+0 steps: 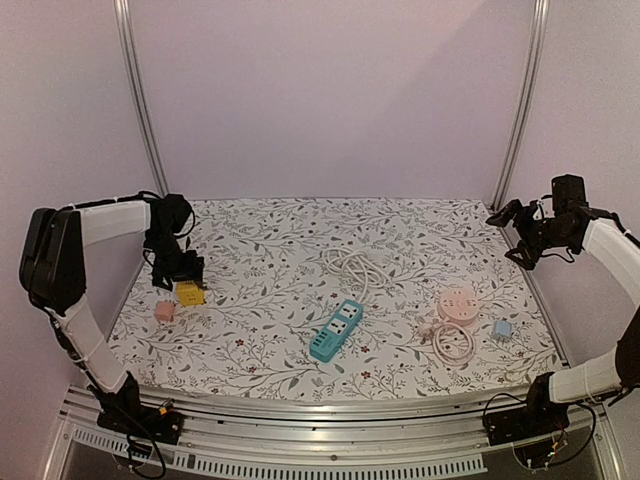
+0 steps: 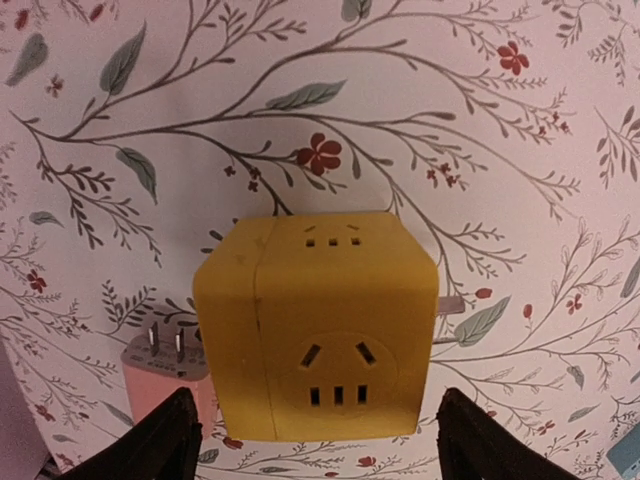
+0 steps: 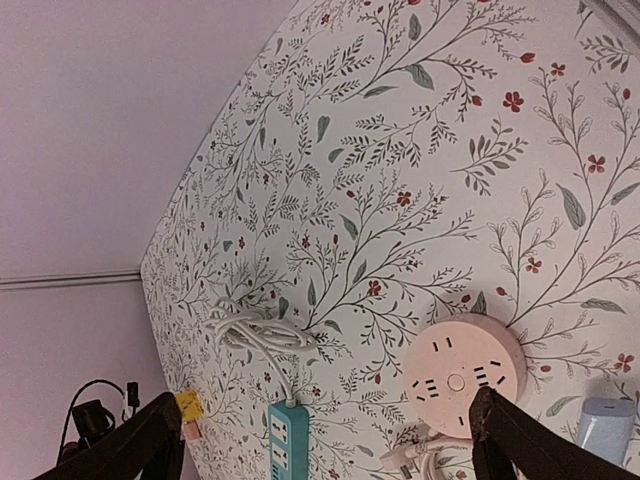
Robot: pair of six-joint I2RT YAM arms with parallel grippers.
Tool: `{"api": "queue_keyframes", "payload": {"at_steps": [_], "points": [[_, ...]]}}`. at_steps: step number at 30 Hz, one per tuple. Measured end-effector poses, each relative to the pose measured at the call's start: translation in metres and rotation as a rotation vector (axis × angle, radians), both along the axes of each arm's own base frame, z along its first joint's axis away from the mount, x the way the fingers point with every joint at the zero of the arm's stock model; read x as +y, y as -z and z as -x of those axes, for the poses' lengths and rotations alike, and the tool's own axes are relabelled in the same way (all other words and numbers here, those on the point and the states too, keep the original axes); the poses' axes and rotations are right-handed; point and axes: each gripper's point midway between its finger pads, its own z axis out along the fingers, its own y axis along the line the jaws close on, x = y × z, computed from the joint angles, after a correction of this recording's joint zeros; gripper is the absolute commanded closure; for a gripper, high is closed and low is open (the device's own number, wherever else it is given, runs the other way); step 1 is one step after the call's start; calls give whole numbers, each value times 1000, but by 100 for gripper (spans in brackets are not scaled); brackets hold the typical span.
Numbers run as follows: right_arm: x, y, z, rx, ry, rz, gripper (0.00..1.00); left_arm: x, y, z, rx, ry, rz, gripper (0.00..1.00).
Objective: Insert the plug
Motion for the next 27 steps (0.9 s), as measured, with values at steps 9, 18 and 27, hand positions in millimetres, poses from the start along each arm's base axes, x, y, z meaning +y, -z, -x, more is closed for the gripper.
{"api": "queue_keyframes", "payload": {"at_steps": [9, 18, 27], "points": [[0, 1, 1, 8, 0, -1, 1, 7, 8, -7, 19, -1, 0, 44], [3, -2, 2, 9, 3, -25, 1, 2, 9, -11, 19, 23, 22, 82], [13, -19, 6, -61, -21, -50, 1, -13, 3, -13, -2, 71, 104, 100]]}}
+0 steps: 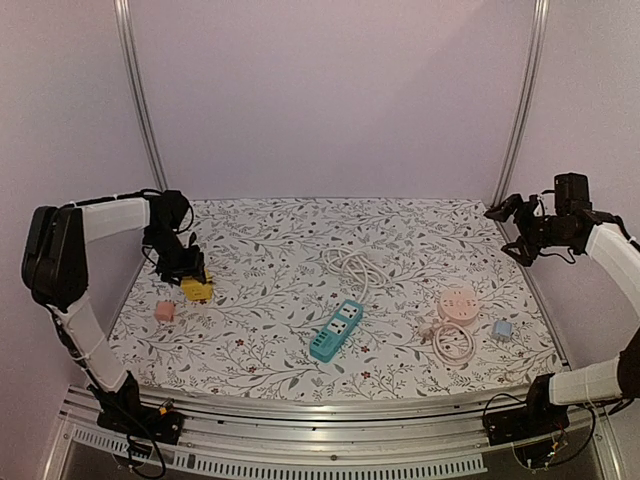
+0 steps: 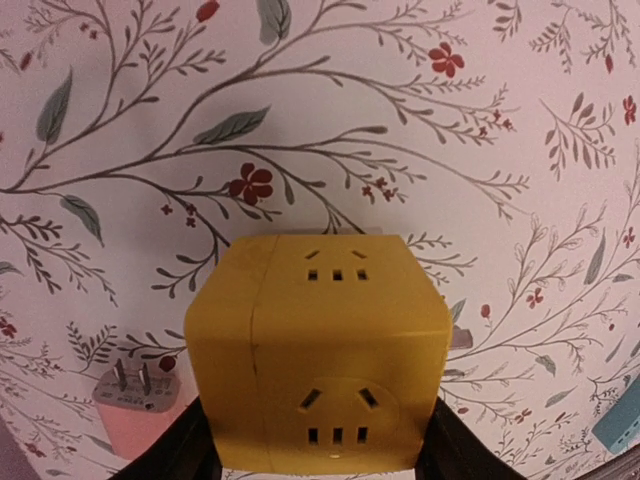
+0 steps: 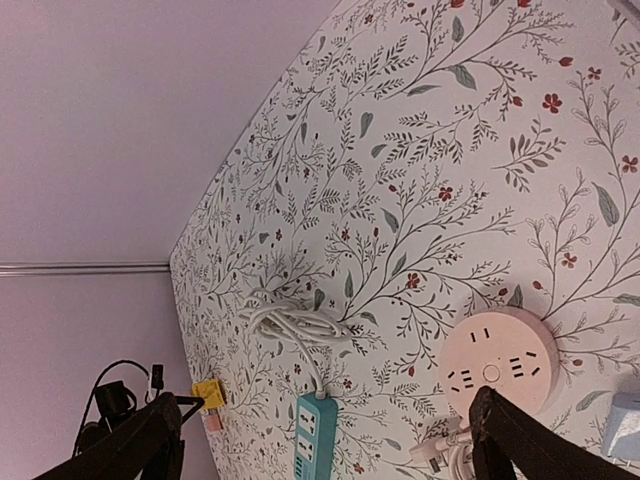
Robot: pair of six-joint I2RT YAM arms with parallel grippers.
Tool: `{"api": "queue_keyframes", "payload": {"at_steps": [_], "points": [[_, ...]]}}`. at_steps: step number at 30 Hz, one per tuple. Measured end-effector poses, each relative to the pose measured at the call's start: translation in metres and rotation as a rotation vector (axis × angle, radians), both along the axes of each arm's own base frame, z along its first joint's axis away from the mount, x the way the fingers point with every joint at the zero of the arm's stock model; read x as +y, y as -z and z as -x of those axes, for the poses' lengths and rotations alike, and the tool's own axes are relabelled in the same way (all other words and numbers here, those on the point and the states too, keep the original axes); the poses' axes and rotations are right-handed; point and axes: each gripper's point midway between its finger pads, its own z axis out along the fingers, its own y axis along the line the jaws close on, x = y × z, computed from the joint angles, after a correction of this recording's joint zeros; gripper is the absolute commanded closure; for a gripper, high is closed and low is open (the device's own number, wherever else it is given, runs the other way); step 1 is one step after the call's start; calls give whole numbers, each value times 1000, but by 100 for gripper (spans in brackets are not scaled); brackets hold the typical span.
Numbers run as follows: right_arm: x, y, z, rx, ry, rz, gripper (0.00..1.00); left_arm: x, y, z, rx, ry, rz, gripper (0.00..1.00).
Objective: Insert the plug
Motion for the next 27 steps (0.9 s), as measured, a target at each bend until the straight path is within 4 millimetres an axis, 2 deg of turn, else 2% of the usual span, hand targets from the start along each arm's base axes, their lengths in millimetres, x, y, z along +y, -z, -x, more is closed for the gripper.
{"api": "queue_keyframes", "payload": {"at_steps": [5, 8, 13, 17, 21, 27], "points": [[21, -6, 0, -32, -68, -13, 1, -18, -26, -5, -88, 50, 64, 100], [39, -8, 0, -46, -122, -17, 1, -42, -47, -6, -154, 121, 111, 100], [82, -2, 1, -35, -248, -22, 1, -92, -79, 3, -254, 265, 218, 100], [121, -2, -1, -32, -360, -13, 1, -119, -103, 18, -320, 352, 308, 100], [162, -4, -3, -46, -469, 33, 1, -135, -112, 25, -345, 398, 355, 100], [208, 0, 4, -40, -594, 55, 1, -166, -115, 40, -346, 485, 413, 100]]}}
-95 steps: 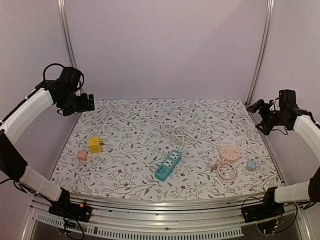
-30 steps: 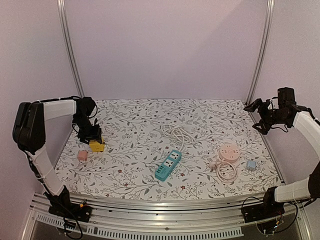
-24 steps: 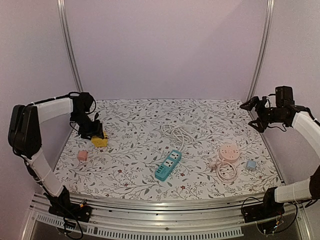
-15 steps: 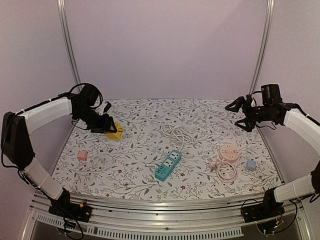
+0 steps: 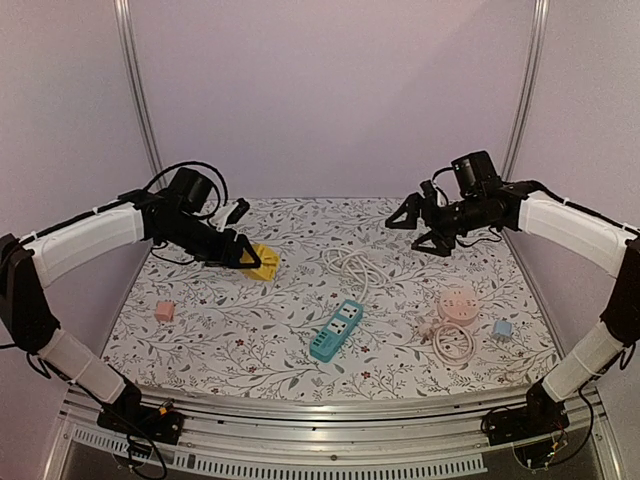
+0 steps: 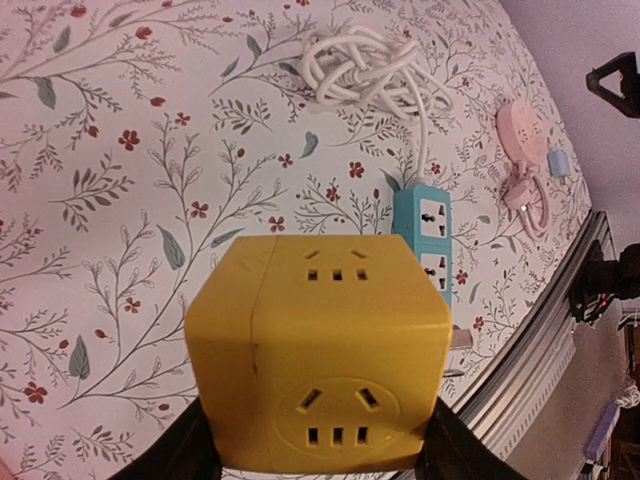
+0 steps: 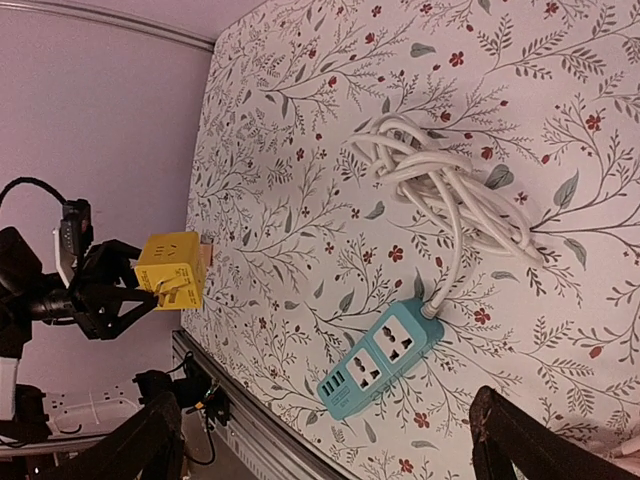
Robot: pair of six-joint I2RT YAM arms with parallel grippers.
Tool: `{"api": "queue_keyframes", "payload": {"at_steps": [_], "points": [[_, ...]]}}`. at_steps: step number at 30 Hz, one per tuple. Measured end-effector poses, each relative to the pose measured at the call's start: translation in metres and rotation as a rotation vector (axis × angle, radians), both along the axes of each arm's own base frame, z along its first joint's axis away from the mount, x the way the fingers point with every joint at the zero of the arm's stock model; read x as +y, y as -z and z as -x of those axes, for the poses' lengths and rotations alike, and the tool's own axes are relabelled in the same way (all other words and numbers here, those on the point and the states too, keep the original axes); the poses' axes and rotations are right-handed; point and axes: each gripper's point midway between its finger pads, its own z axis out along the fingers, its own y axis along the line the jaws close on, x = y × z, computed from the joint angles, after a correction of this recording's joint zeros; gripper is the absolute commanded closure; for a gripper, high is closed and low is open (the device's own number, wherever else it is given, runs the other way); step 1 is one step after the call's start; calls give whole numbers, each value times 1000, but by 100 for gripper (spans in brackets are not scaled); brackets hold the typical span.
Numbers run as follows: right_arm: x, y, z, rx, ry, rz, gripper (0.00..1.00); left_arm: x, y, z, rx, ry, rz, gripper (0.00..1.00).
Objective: Insert the plug
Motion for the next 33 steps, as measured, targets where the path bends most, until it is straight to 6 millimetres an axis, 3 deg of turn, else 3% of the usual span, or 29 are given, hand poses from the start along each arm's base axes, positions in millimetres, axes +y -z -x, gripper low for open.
{"api": "queue_keyframes", "payload": {"at_steps": [11, 16, 26, 33], "points": [[87, -1, 23, 53, -255, -64, 1, -55, -2, 17, -3, 160, 63, 100], [112, 6, 34, 104, -336, -77, 1, -77, -4, 19, -32, 234, 55, 100], [124, 23, 39, 209, -382, -82, 1, -111, -13, 24, -245, 347, -37, 100], [129, 16, 43, 227, -408, -106, 1, -125, -21, 24, -373, 400, -84, 100]]}}
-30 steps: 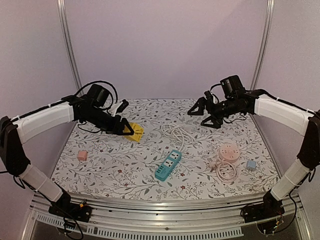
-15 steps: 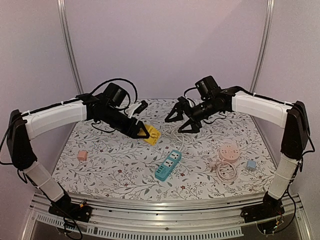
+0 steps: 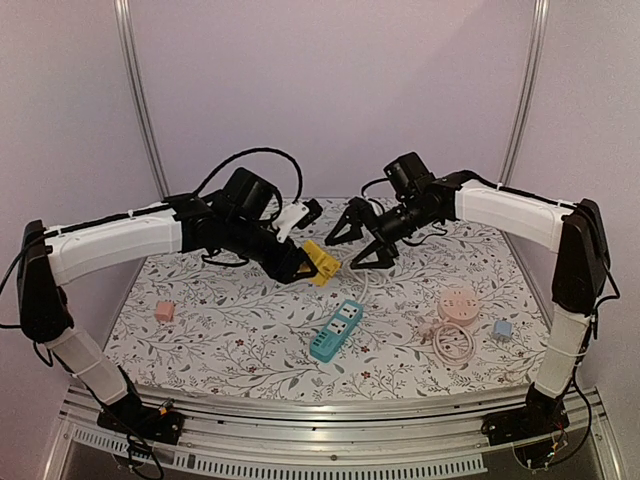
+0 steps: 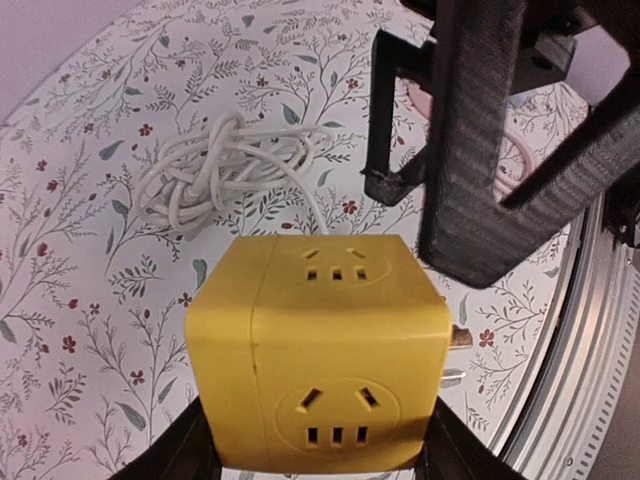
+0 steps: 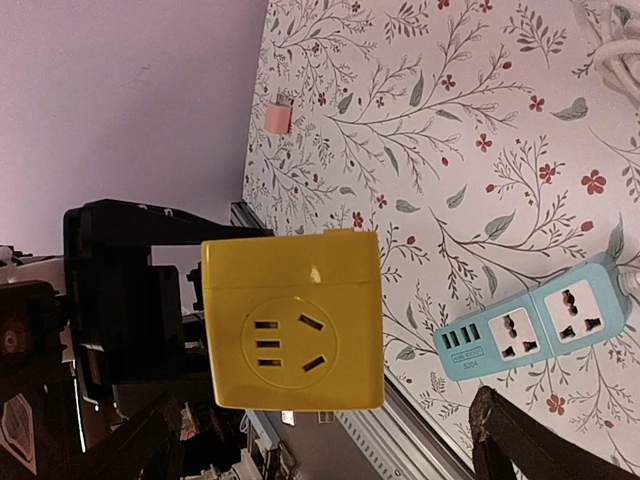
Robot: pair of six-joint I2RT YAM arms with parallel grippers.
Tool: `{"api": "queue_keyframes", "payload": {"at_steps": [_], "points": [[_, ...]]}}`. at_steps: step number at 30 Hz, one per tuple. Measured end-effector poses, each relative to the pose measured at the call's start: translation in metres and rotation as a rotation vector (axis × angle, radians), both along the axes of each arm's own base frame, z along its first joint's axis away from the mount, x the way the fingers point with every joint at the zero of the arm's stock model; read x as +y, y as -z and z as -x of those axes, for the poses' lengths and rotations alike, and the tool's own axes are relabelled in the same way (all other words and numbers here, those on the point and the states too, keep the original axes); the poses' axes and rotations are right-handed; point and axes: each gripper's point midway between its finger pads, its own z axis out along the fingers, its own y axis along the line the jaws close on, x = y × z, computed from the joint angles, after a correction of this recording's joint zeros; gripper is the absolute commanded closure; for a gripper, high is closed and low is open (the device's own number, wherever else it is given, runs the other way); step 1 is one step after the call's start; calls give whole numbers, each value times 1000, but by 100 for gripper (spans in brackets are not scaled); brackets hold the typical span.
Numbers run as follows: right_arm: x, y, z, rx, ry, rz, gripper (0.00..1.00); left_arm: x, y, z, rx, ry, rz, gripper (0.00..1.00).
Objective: Insert the plug
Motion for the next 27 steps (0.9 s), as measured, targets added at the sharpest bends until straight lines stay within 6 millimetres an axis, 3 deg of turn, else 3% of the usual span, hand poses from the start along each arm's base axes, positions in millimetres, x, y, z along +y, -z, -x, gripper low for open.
{"api": "queue_keyframes", "payload": {"at_steps": [6, 11, 27], "points": [[6, -2, 8, 10, -23, -9, 1, -15, -15, -2, -81, 37, -10, 100], [11, -1, 13, 16, -34, -7, 3, -24, -16, 1, -102, 59, -22, 100], [18, 14, 19, 52, -50, 13, 16, -22, -9, 2, -108, 44, -76, 100]]}}
